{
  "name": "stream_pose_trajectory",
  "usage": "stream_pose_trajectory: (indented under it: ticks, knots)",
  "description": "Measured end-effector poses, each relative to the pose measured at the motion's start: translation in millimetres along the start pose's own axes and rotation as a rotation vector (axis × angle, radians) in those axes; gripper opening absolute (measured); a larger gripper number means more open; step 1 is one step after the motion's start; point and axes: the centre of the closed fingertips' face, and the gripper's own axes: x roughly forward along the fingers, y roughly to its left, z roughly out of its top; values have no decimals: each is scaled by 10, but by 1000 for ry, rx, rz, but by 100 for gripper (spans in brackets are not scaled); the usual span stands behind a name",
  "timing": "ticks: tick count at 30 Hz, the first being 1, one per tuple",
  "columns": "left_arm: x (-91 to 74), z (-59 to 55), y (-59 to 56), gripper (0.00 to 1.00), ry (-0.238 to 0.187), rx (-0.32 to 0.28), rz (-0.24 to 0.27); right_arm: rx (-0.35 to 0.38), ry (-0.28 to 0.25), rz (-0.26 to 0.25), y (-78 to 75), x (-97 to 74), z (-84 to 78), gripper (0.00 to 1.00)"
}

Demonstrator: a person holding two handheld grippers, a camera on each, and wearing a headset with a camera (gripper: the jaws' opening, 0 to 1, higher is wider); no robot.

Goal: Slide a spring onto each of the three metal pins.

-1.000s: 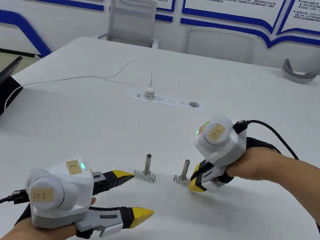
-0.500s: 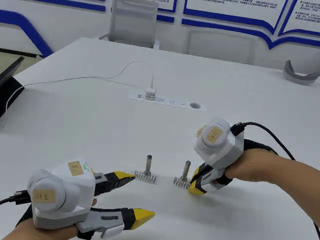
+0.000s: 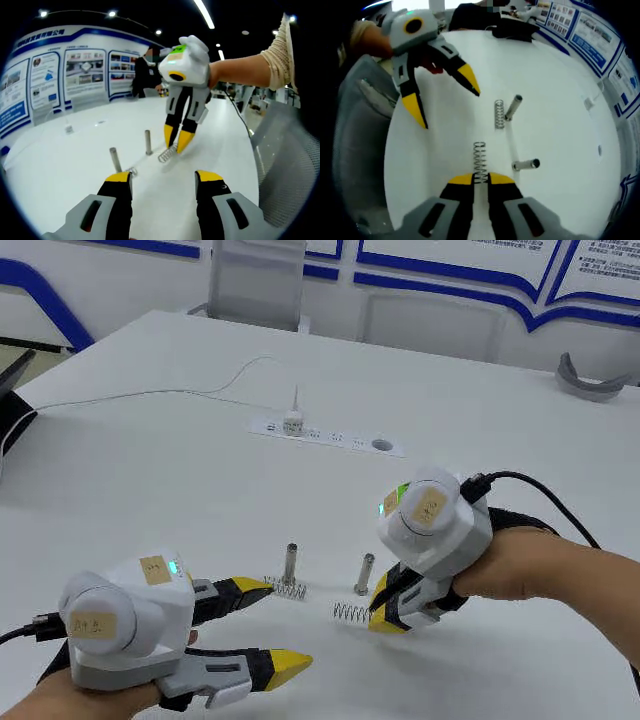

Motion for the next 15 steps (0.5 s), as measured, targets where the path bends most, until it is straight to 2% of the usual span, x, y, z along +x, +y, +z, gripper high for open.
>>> stream_pose_trajectory:
  ticks: [5,10,15]
  knots:
    - [56,18,-69,49,2,24,-26,-70,-2,23,124,-67,117,11]
    - [99,46,-128,41,-1,61,-50,-122,-7,25,183,-99,231,11]
    - [123,57,-171,33,-2,95,-67,-167,6,42,242,-94,268,11]
